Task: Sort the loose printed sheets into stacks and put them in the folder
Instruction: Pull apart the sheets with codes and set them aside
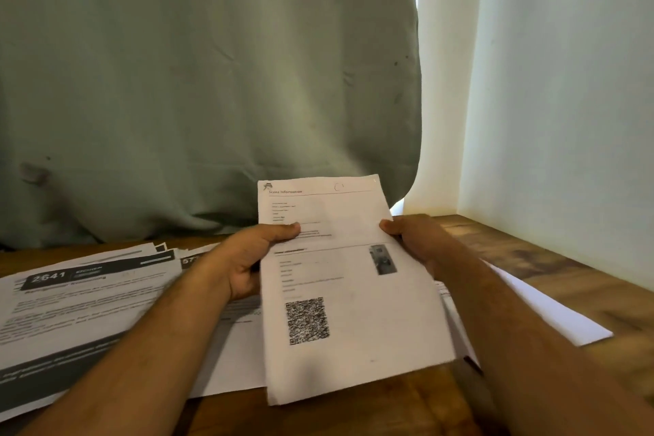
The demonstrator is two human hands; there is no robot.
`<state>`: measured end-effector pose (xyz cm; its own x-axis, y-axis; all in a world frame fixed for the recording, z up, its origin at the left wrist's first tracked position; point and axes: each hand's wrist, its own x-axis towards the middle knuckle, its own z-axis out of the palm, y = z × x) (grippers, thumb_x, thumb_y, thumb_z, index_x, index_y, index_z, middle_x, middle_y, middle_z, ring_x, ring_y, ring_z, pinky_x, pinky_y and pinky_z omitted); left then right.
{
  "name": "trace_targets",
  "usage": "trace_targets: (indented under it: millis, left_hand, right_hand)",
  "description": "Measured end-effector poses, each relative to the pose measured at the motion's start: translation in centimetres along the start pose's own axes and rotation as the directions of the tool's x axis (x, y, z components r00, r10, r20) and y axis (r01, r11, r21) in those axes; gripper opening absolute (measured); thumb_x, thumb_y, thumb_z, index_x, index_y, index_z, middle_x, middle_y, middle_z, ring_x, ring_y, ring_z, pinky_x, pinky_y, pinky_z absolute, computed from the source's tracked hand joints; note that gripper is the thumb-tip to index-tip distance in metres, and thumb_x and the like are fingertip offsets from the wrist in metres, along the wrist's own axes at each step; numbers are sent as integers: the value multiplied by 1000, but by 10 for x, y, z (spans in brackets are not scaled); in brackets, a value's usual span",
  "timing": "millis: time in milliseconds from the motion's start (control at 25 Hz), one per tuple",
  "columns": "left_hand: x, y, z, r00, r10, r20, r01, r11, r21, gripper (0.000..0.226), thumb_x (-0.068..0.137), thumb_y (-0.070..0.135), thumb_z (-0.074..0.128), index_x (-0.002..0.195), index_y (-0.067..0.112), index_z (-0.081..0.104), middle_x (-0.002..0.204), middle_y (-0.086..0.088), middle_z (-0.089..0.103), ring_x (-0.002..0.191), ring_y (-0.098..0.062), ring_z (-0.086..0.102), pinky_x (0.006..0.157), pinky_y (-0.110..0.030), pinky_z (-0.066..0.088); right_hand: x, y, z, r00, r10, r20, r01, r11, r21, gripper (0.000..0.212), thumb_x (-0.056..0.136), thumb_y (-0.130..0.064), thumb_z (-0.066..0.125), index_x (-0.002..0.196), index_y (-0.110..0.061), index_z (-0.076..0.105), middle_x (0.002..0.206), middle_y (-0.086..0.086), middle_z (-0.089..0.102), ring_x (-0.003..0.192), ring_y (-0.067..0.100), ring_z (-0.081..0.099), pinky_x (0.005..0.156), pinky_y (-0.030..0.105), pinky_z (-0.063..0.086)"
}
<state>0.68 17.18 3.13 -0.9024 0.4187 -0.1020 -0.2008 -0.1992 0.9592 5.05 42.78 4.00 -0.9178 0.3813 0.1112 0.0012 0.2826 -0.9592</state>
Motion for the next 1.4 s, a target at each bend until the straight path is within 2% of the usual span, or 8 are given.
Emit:
trace_targets:
  millis: [120,280,400,760,960,1080,1280,1400]
  left_hand:
    - [8,-12,51,997,17,70,-18,1000,7,26,94,4,59,119,4,67,109,-21,74,83,-31,76,68,-45,64]
    - [27,-29,114,999,36,38,-34,998,-46,29,93,-4,57,121,-1,64,110,-23,71,86,-36,71,70,-46,60]
    - [40,-52,147,999,33,-16,-34,997,-62,30,89,-7,63,118,-3,65,116,-24,71,101,-41,69,88,-53,57]
    - [56,-86,163,977,131,-165,-88,965,245,31,94,20,67,120,15,52,114,-7,70,90,-20,71,64,-28,59]
    - [51,-97,170,969,238,-70,-169,840,515,47,97,20,62,140,14,46,138,-5,59,116,-25,63,88,-34,59]
    - [49,-102,171,930,366,10,-251,618,745,48,94,24,66,138,19,48,138,-1,57,121,-19,58,67,-14,49]
    - [44,-109,175,940,327,101,-238,412,880,59,89,25,69,143,16,45,142,-5,50,131,-22,47,99,-29,45]
    - [41,-107,175,929,350,120,-264,401,877,55,92,27,66,143,17,46,142,-4,50,132,-22,47,90,-24,41]
  right_hand:
    - [1,-5,-46,993,-81,-82,66,983,-170,18,93,-26,63,90,-9,66,87,4,68,72,17,64,66,26,54]
    - [1,-1,-115,990,49,-131,-62,993,-97,30,82,-24,74,99,-1,69,93,17,73,85,36,70,88,46,55]
    - [4,14,-145,974,85,-210,-150,936,-319,26,78,-13,74,101,-3,68,101,14,69,89,32,65,85,39,53]
    - [28,72,-156,947,-13,-320,-195,770,-608,33,78,0,69,107,-15,77,107,8,71,93,26,60,78,26,44]
    - [27,86,-149,945,-50,-323,-182,739,-648,38,75,-1,72,110,-17,75,104,8,71,87,20,56,74,24,39]
    - [25,87,-144,953,-60,-297,-186,657,-731,32,75,-7,74,105,-18,76,107,5,73,97,22,64,70,22,39]
    - [20,88,-139,954,-60,-292,-217,534,-817,15,79,-14,63,83,-24,72,51,-9,64,53,13,68,38,12,26]
    - [20,88,-136,961,-113,-252,-153,545,-824,29,78,-14,64,100,-31,72,89,-9,72,71,15,70,53,15,38]
